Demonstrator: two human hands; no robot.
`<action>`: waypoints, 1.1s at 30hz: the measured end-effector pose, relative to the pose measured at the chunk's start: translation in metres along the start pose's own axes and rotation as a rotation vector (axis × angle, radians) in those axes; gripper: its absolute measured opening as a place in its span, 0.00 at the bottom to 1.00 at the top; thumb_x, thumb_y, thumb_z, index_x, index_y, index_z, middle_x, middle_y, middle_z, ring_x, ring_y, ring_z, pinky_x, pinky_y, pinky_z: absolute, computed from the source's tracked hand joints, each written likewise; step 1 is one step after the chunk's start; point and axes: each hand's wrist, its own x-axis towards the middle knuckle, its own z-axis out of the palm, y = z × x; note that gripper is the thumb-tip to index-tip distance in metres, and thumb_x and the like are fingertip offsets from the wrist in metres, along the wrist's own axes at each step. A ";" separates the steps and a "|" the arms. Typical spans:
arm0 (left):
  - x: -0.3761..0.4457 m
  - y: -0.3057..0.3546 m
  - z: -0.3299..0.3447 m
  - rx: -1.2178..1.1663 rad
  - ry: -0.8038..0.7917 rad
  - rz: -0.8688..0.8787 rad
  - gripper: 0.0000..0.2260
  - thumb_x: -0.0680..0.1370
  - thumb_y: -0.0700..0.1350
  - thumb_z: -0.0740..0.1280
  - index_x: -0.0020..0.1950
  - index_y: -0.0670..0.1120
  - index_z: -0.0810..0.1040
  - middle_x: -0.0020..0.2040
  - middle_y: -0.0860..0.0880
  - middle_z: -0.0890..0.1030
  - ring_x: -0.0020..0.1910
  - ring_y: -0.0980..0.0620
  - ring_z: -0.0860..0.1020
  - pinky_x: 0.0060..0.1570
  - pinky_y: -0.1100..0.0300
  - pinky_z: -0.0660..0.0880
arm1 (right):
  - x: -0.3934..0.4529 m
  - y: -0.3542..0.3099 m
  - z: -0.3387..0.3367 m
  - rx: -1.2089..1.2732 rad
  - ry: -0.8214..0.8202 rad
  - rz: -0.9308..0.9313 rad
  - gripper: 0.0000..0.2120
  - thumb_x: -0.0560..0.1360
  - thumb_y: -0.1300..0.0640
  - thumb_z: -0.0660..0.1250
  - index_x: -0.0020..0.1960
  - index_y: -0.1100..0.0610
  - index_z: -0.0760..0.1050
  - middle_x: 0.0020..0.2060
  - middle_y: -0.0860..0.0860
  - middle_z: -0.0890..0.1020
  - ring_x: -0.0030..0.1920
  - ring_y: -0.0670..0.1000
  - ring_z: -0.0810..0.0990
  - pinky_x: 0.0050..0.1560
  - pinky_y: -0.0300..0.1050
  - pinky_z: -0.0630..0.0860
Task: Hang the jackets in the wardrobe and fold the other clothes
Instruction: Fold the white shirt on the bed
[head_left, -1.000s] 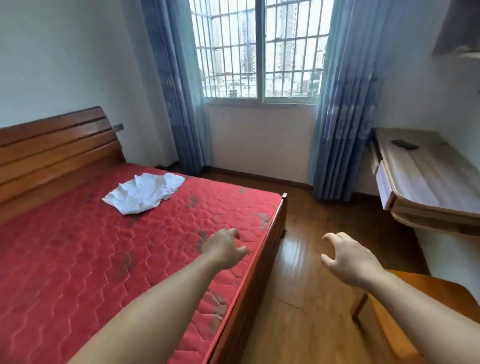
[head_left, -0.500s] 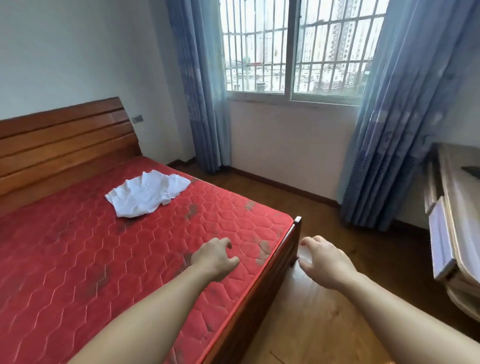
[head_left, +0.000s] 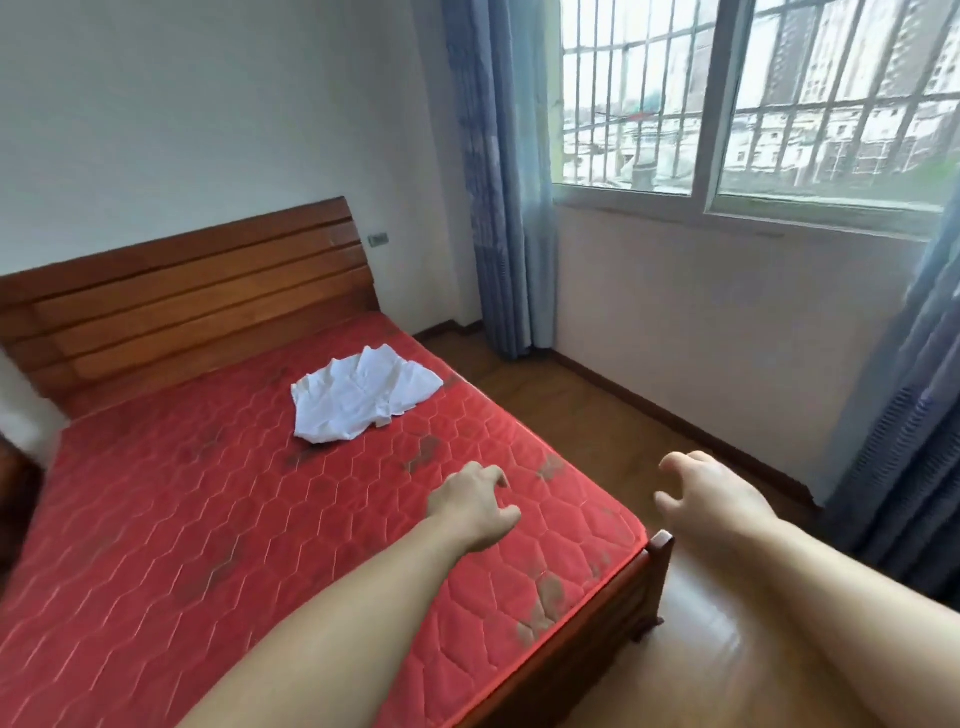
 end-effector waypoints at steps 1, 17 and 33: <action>0.014 0.005 0.000 -0.006 0.005 -0.031 0.20 0.75 0.58 0.63 0.65 0.55 0.73 0.64 0.51 0.72 0.62 0.48 0.74 0.58 0.51 0.74 | 0.022 0.003 -0.003 -0.020 -0.004 -0.042 0.21 0.77 0.46 0.61 0.69 0.49 0.68 0.62 0.47 0.74 0.57 0.50 0.77 0.49 0.43 0.74; 0.337 0.101 0.011 -0.106 0.029 -0.352 0.19 0.74 0.57 0.63 0.65 0.56 0.73 0.64 0.52 0.72 0.63 0.47 0.74 0.57 0.53 0.73 | 0.395 0.080 -0.006 -0.146 -0.123 -0.460 0.18 0.76 0.47 0.58 0.65 0.49 0.69 0.57 0.46 0.73 0.56 0.50 0.76 0.51 0.44 0.74; 0.522 0.194 -0.012 -0.156 0.163 -0.769 0.18 0.75 0.56 0.63 0.65 0.55 0.72 0.63 0.52 0.72 0.58 0.49 0.75 0.49 0.55 0.73 | 0.677 0.141 -0.021 -0.049 -0.236 -0.801 0.22 0.75 0.44 0.62 0.68 0.47 0.69 0.61 0.45 0.73 0.59 0.49 0.77 0.54 0.44 0.75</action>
